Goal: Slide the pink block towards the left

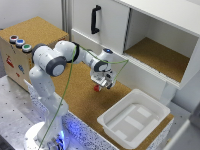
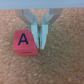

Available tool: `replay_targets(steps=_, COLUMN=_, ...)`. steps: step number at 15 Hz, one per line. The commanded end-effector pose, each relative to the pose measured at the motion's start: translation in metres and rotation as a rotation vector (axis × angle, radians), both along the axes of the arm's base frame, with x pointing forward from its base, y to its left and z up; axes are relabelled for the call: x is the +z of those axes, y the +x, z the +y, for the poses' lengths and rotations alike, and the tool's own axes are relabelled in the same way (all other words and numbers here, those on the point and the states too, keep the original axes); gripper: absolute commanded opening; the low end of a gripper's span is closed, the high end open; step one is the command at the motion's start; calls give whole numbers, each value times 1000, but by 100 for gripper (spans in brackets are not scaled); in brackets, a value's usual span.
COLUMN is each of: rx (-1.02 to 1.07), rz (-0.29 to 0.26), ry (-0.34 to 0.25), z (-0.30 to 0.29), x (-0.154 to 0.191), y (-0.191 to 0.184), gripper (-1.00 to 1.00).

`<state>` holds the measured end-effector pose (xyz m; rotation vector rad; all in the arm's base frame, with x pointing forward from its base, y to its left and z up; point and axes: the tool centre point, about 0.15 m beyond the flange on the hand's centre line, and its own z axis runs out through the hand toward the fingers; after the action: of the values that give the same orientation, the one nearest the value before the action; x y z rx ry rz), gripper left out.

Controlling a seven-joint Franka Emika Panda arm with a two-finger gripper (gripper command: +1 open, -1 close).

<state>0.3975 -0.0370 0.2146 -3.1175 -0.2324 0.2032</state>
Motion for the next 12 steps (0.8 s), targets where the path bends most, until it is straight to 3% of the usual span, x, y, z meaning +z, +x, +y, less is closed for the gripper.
replay_targets(steps=1, rx=15, rz=18, ry=-62, z=52, x=15, y=-22, gripper=-100)
replay_targets(steps=7, rx=-13, rz=47, ry=5, z=106, x=9, y=-29, gripper=-100)
replay_targets(steps=12, rx=-3, rz=54, ry=8, z=139, x=6, y=-32, gripper=-100)
